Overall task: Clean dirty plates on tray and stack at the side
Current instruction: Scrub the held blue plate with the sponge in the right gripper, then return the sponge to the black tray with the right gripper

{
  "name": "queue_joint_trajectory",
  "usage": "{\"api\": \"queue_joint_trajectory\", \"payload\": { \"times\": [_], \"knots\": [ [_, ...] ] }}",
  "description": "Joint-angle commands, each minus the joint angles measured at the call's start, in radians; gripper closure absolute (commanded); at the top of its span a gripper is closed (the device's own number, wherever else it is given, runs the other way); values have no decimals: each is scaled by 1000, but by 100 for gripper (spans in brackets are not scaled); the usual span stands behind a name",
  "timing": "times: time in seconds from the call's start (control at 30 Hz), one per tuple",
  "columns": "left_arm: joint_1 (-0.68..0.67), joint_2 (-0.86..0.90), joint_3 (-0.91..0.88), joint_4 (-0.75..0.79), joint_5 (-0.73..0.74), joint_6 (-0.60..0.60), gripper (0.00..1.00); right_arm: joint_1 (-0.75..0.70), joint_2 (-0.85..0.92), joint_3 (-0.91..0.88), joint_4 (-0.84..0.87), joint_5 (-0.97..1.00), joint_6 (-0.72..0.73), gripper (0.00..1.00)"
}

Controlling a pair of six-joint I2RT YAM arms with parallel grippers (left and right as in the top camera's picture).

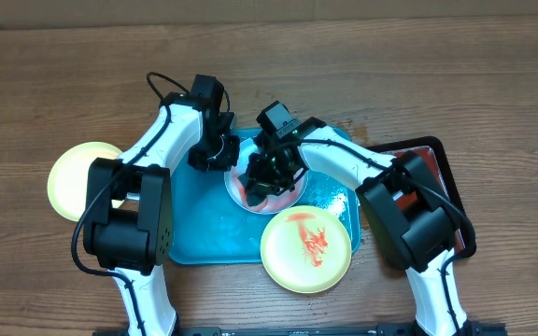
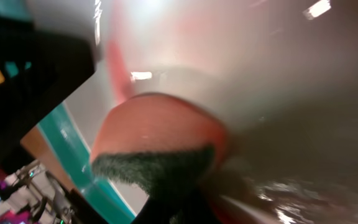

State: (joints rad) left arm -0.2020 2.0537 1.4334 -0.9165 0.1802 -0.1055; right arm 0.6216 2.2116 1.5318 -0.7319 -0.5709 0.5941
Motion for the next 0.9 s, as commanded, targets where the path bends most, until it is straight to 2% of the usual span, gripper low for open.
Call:
{"api": "queue_joint_trajectory", "payload": {
  "times": [0.0,0.2,0.43,0.63,0.73,0.87],
  "knots": [
    [-8,13,2,-7,-3,-23,96,-81,55,21,-64,310,13,96],
    [-8,13,2,-10,-3,-23,95,-150,55,98,-188,485,23,96],
    [-8,12,2,-8,-3,-37,95,-139,38,167,-275,461,-78,96],
    [-8,13,2,-3,-3,-50,96,-75,-72,338,-399,495,-122,96],
    [-8,12,2,-4,-4,-61,96,-60,-145,422,-500,606,-66,96],
    [-8,8,2,-4,-24,-100,95,-71,-238,444,-612,683,-41,96]
  ]
}}
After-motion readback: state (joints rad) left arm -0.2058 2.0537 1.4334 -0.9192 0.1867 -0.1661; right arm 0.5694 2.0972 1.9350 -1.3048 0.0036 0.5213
